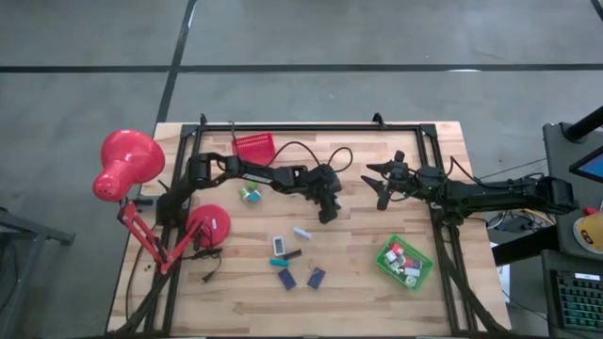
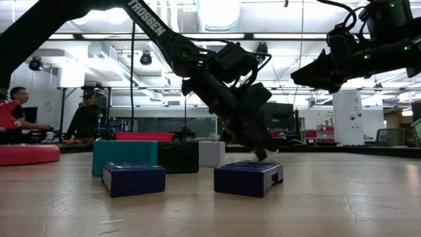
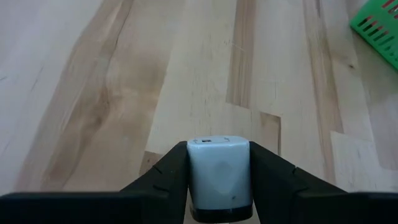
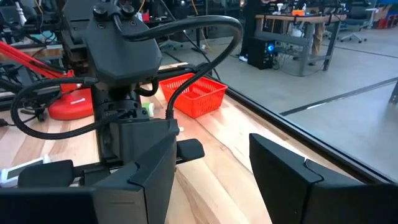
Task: Pick & Place Office items
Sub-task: Put the white black charger adapter into the green bin
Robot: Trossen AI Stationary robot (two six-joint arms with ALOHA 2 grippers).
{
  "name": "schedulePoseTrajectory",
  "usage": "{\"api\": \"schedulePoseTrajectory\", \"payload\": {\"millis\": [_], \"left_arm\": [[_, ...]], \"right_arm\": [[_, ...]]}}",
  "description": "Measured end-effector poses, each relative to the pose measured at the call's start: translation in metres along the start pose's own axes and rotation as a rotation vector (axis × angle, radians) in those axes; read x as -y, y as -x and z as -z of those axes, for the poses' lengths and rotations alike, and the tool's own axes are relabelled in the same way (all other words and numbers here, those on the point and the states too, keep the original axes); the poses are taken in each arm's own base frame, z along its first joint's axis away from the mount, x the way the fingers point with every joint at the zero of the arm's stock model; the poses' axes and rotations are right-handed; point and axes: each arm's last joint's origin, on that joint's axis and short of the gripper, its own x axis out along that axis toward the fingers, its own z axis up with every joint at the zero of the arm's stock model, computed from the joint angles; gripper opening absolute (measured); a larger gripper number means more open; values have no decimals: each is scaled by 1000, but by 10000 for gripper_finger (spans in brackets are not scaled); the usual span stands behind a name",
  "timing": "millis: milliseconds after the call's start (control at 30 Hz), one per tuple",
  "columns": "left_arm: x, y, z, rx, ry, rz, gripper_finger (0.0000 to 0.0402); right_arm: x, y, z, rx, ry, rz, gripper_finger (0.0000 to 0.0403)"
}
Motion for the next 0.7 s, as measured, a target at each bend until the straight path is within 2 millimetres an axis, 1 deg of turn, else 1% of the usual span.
{"api": "schedulePoseTrajectory", "payload": {"millis": [167,500,700], "left_arm": [[0,0,0,2,3,1,142],[0,-2,3,-17,2,16,219],[0,-2,3,-16,2,17,230]], "right_arm": [[0,0,0,0,0,0,199],[0,0,0,0,0,0,199],[0,0,0,0,0,0,199]]}}
